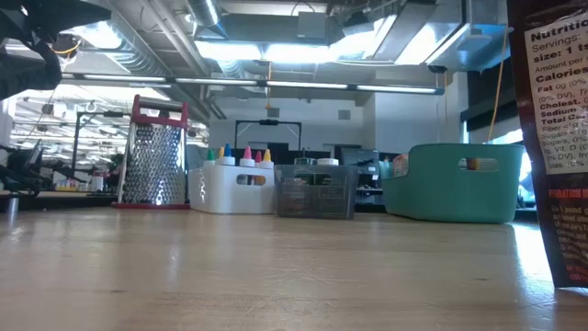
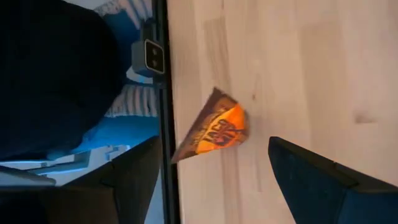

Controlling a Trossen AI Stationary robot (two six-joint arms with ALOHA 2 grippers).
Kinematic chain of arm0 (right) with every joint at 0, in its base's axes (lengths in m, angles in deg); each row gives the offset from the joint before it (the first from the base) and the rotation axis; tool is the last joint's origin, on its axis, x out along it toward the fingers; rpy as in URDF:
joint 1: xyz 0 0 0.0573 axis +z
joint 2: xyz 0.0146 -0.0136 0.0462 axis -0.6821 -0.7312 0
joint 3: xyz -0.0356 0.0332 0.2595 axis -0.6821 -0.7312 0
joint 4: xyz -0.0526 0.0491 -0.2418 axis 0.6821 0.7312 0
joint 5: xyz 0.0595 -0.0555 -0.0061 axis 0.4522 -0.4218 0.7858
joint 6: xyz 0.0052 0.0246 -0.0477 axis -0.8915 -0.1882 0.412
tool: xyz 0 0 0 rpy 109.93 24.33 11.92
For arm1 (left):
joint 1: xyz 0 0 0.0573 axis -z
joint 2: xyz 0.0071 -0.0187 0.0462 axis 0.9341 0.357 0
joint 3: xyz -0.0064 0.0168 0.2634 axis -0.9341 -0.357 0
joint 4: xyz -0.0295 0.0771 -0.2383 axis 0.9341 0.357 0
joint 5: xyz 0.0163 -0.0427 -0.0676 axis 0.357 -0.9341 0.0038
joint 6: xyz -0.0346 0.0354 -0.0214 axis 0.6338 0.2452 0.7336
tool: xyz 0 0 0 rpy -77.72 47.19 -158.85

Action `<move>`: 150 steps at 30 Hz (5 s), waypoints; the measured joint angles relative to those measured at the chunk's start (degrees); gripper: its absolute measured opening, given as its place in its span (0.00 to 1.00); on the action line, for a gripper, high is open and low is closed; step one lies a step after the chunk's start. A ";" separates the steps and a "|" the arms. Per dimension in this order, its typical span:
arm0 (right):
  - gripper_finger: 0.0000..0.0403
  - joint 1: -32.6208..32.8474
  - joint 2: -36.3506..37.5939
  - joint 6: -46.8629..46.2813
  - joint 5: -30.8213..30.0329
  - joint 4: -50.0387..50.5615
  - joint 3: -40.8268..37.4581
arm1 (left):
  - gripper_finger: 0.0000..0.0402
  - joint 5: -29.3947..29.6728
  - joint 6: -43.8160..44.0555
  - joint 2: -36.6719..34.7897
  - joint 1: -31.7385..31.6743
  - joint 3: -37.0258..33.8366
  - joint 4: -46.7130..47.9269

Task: Pick & Place Kitchen Items
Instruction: Put the orange spice pack into the black bin

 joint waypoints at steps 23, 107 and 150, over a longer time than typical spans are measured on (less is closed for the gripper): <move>0.74 3.56 -20.61 -26.57 -1.64 24.44 23.51 | 0.69 -2.73 4.61 2.37 0.02 -0.07 0.01; 0.00 -30.03 -29.76 41.61 -18.73 40.32 45.66 | 0.69 -0.09 0.37 13.22 0.00 -0.07 1.12; 0.00 -43.30 -29.91 52.73 -14.62 31.57 36.67 | 0.69 -16.20 -6.00 13.22 0.02 -0.07 1.75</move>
